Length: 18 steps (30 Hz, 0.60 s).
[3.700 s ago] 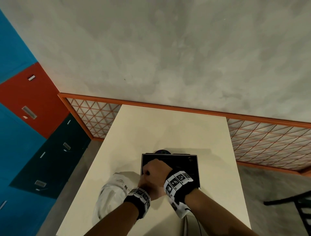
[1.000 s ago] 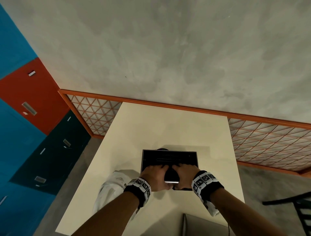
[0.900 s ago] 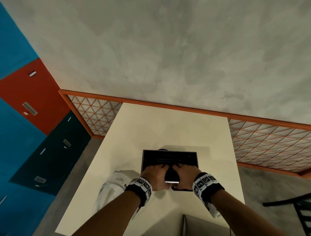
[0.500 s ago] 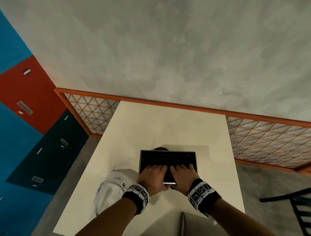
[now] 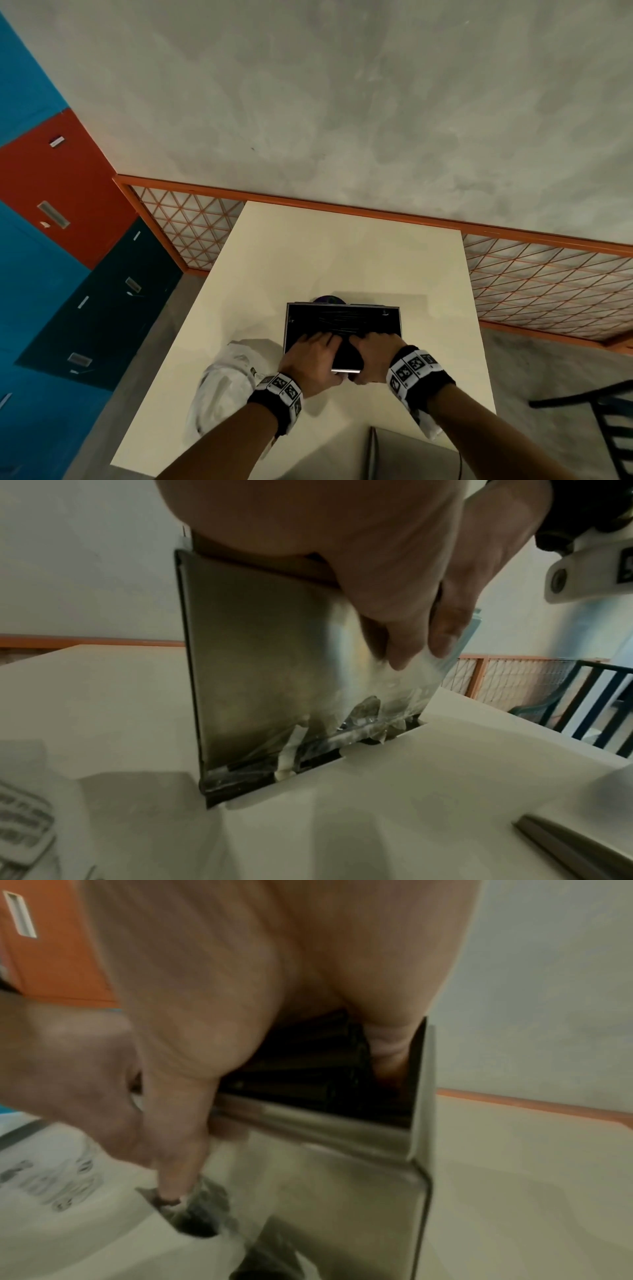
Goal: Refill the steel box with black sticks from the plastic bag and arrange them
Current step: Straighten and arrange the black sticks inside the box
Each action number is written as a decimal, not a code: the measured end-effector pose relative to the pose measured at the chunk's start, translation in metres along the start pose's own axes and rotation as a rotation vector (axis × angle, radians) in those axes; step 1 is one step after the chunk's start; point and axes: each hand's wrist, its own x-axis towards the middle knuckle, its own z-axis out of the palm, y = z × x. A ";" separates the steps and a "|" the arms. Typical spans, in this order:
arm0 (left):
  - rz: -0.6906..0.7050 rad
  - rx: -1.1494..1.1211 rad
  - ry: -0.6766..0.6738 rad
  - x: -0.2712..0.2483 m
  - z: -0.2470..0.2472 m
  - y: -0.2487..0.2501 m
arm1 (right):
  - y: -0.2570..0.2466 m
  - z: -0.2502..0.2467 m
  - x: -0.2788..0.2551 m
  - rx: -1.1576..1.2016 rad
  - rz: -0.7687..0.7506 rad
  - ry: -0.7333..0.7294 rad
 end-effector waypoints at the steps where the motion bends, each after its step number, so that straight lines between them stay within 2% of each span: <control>1: 0.001 -0.011 0.005 0.002 -0.002 -0.002 | 0.003 -0.006 0.000 -0.003 -0.004 -0.011; 6: -0.036 -0.199 -0.062 0.018 -0.019 -0.012 | 0.014 -0.030 0.007 0.038 -0.045 -0.070; 12: -0.115 -0.310 -0.298 0.038 -0.036 -0.019 | 0.029 -0.036 0.018 0.181 -0.057 -0.120; 15: -0.110 -0.341 -0.369 0.048 -0.038 -0.023 | 0.035 -0.035 0.025 0.230 -0.078 -0.143; 18: -0.125 -0.408 -0.425 0.057 -0.044 -0.030 | 0.043 -0.039 0.028 0.330 -0.082 -0.107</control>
